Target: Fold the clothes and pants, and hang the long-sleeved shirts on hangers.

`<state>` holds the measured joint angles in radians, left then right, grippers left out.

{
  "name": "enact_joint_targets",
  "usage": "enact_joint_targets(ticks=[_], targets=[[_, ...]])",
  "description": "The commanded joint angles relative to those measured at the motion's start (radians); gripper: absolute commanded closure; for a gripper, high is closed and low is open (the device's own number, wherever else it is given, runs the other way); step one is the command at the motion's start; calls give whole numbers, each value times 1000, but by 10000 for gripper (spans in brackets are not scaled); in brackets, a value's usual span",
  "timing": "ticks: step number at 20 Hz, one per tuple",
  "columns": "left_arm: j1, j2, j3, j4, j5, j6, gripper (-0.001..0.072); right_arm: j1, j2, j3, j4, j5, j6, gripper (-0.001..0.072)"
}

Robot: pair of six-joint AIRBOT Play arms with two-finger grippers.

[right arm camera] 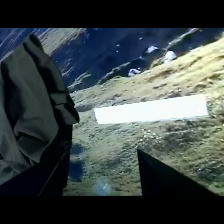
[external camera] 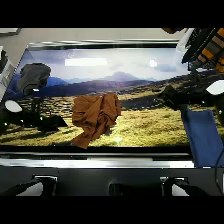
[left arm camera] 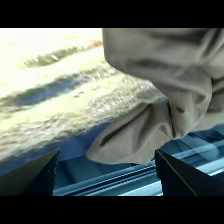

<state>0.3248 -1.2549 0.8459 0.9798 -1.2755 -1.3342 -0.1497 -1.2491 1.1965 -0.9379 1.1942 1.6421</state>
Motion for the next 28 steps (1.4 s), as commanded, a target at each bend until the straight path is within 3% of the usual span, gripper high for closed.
enact_joint_targets(ticks=[1,9,10,11,12,13,18,22,28], targets=[[6,-5,-145,-103,82,129,37,-14,-40,2,122,-3,-96,212],[-151,-124,-156,-108,140,130,45,-9,-40,2,130,-83,-78,213],[-158,-132,-156,-108,139,130,126,-9,-45,2,131,-117,-63,213],[-158,-134,-156,-108,138,131,293,-8,-57,2,138,-148,-51,213],[-157,-133,-156,-108,132,131,573,-6,-82,2,163,-176,-52,213],[-156,-133,-156,-108,121,132,687,6,-116,2,187,-200,-53,213],[-156,-132,-156,-109,84,133,687,177,-355,5,355,-356,-196,212],[-156,-131,-156,-109,70,130,687,291,-514,52,375,-416,-219,213],[-156,-131,-156,-109,60,119,687,356,-603,124,412,-452,-217,227]])
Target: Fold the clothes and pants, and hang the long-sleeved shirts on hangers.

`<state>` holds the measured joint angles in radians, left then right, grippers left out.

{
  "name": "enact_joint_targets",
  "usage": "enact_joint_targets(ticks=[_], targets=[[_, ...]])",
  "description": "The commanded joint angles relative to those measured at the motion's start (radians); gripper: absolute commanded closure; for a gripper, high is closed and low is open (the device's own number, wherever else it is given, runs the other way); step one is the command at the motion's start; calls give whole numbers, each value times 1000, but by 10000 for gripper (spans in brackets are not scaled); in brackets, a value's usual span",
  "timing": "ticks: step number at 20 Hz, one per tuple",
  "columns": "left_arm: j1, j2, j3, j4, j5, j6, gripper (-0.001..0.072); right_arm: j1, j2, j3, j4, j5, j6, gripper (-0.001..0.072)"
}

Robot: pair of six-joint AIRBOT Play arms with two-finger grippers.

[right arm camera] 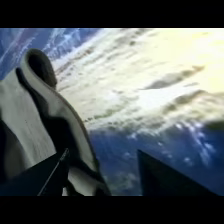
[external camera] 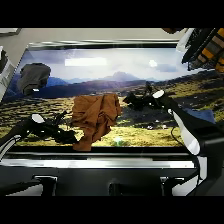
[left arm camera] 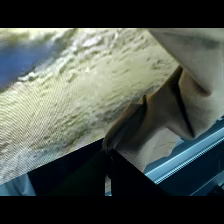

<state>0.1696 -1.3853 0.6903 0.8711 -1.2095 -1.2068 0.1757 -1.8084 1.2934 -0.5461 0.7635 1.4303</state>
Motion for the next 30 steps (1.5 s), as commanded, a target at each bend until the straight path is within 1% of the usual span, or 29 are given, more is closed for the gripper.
enact_joint_targets(ticks=[1,9,11,12,14,15,18,19,20,21,24,26,28,30], targets=[[-1,-1,0,0,-6,-8,687,34,-45,27,26,-26,-6,233],[-1,-1,0,0,-3,-8,687,69,-66,28,36,37,-6,240],[-1,-1,0,0,-3,-8,687,79,-66,28,33,30,-11,392],[-1,-1,0,0,-3,-7,687,77,-66,28,30,29,-13,443],[0,-1,0,0,-3,-7,688,71,-64,31,30,28,-18,655],[0,0,1,1,-3,-5,688,70,-57,32,29,18,-21,680],[21,5,66,53,-33,-6,690,70,14,32,-19,-47,-28,682],[38,11,113,77,-40,-18,690,70,55,34,-61,-70,-28,683],[60,25,174,100,-40,-49,690,70,97,40,-111,-87,-22,683],[83,43,244,109,-39,-76,691,70,146,55,-190,-93,6,683],[151,109,468,110,-38,-150,690,70,297,134,-504,-72,146,683],[193,162,624,115,-31,-217,691,70,412,196,-758,-57,273,683],[225,225,769,164,-10,-299,690,70,533,255,-985,-18,365,683],[249,295,893,246,20,-394,691,70,649,305,-1132,45,416,682]])
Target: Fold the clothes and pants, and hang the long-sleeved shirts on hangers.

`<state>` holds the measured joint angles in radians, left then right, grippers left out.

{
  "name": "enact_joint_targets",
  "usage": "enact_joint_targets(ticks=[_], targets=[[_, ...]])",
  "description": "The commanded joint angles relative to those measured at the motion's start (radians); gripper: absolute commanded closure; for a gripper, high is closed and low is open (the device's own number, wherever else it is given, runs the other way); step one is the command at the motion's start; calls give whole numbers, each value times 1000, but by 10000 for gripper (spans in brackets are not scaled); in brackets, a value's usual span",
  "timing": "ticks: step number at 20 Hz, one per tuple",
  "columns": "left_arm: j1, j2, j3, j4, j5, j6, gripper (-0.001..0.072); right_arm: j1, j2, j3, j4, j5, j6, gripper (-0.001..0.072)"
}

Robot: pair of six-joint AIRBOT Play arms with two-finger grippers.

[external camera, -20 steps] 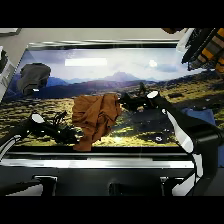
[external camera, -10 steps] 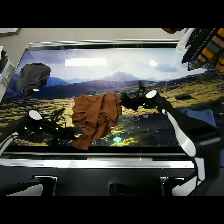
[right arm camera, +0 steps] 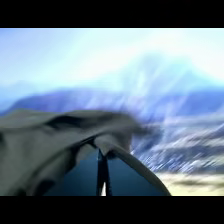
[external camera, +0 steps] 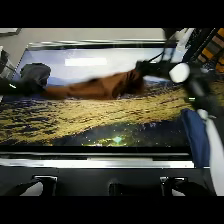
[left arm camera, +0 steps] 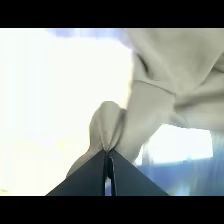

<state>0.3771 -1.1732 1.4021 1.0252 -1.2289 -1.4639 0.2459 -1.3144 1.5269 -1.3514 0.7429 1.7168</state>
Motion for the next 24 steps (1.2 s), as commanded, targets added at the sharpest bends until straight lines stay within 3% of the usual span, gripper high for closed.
enact_joint_targets(ticks=[1,3,8,13,16,20,24], targets=[[53,120,232,131,51,-190,690,0,208,90,-375,98,151,682],[69,193,293,158,80,-243,690,0,316,111,-413,148,163,682],[72,338,312,153,88,-244,690,1,519,122,-385,183,190,681],[69,370,308,153,74,-267,690,1,543,121,-335,137,245,681],[32,304,269,153,74,-265,690,1,412,121,-312,104,261,681],[-49,89,171,155,105,-233,690,1,81,121,-302,43,351,679],[-63,-200,135,165,245,-232,690,1,-263,122,-59,-191,367,679]])
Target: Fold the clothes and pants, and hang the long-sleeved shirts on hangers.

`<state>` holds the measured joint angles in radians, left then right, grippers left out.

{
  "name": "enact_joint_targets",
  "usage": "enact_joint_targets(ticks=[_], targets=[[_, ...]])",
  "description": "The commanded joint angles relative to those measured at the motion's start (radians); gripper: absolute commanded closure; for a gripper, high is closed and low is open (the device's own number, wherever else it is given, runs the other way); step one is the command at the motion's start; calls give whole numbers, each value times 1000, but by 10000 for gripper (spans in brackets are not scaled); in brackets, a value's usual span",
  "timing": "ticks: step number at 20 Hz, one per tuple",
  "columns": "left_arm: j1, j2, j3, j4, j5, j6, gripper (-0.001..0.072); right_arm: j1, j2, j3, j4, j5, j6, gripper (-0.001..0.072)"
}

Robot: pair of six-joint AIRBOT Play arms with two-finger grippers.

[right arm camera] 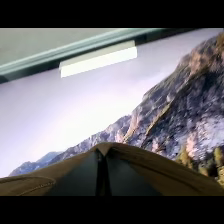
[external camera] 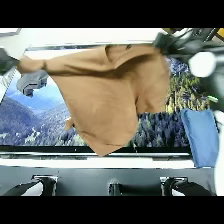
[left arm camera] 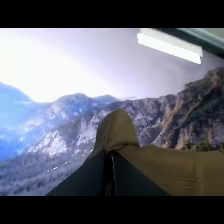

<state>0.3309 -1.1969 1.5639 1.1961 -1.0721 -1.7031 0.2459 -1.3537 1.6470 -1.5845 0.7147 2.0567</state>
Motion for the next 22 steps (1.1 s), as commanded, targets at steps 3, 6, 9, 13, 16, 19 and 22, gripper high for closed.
enact_joint_targets(ticks=[3,6,9,13,16,19,22], targets=[[-20,-348,-27,-25,132,8,689,1,-406,1,415,-199,27,679],[-34,-467,-27,-56,105,8,689,3,-500,1,546,-130,22,679],[-47,-510,-27,-56,78,8,689,0,-508,2,563,-65,4,619],[-37,-493,-24,-55,51,8,689,-112,-402,2,673,197,-224,290],[-27,-481,-24,-55,8,8,689,-265,-301,-2,678,565,-421,282],[-25,-481,-24,-55,-45,8,689,-364,-285,-23,672,935,-513,261],[-27,-481,-24,-55,-65,7,689,-331,-248,-200,676,895,-535,252]])
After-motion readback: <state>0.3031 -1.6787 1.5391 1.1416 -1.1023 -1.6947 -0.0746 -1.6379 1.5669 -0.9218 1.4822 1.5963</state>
